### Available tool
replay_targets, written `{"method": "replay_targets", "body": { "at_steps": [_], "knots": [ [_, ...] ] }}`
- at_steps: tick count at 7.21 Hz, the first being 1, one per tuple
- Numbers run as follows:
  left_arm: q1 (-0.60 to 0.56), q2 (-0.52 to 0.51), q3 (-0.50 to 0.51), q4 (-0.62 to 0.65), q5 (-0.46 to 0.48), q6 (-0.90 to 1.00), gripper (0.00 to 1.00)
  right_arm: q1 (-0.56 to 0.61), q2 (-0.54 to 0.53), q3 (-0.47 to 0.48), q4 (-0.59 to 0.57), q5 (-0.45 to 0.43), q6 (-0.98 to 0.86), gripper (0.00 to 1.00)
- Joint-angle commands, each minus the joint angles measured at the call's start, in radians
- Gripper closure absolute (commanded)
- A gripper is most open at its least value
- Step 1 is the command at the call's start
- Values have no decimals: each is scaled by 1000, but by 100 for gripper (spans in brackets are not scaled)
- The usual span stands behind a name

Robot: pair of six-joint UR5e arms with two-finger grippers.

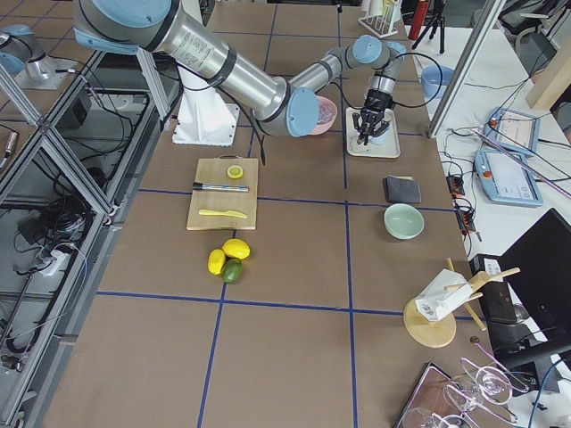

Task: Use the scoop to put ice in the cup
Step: 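Position the scoop tip over the light-blue cup with the right gripper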

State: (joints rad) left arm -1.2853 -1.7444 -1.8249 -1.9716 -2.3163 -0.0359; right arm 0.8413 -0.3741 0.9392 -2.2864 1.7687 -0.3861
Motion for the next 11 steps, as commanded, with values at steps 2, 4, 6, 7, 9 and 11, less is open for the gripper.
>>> {"method": "replay_targets", "body": {
  "at_steps": [2, 4, 6, 7, 9, 11],
  "knots": [
    [-2, 0, -4, -3, 0, 1, 0, -15, 46, -46, -100, -97, -8, 100],
    [-2, 0, 2, -3, 0, 2, 0, -13, 76, -53, -117, -95, -8, 100],
    [-2, 0, 6, -4, 0, 2, 0, -10, 86, -54, -119, -101, -7, 100],
    [0, -1, 7, -4, 0, 4, 0, -10, 86, -59, -117, -123, -8, 100],
    [0, -1, 6, -4, 0, 4, 0, -8, 86, -71, -117, -126, -8, 100],
    [0, -1, 4, -4, 0, 4, 0, -10, 98, -79, -117, -138, -8, 100]
  ]
}}
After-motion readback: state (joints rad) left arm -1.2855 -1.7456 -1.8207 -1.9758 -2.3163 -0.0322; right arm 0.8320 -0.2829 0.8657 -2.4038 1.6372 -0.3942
